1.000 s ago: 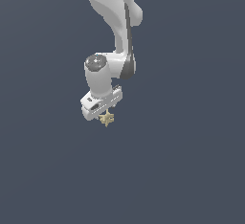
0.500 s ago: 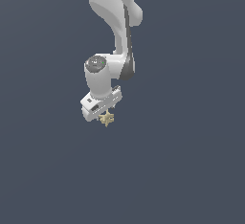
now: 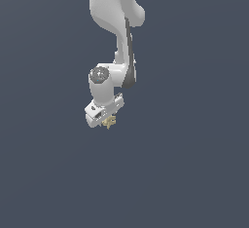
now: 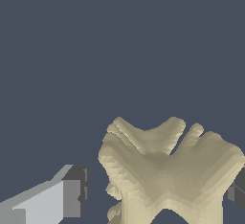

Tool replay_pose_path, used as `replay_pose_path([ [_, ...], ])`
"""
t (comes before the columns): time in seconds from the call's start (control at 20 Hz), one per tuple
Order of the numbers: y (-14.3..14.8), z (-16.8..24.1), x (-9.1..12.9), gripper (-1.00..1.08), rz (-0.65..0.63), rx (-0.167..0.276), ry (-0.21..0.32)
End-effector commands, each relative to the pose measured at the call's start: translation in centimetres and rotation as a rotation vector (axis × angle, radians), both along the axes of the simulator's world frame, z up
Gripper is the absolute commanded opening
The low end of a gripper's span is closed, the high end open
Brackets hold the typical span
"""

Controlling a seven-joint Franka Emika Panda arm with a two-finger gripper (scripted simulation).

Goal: Pick up the object and move it to a goal position.

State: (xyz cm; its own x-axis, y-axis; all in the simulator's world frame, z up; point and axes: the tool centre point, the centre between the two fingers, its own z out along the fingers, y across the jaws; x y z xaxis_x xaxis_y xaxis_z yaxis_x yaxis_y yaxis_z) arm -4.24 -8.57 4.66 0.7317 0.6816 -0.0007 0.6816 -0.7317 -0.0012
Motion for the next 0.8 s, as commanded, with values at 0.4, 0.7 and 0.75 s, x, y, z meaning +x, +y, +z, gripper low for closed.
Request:
replay_pose_path([
  [0.4, -0.04, -0.61, 0.10, -1.00, 0.000, 0.000, -0.001],
  [0.7, -0.07, -0.50, 0.14, -1.00, 0.000, -0.001, -0.003],
  [0.75, -0.03, -0.44, 0.11, -1.00, 0.000, -0.001, -0.003],
])
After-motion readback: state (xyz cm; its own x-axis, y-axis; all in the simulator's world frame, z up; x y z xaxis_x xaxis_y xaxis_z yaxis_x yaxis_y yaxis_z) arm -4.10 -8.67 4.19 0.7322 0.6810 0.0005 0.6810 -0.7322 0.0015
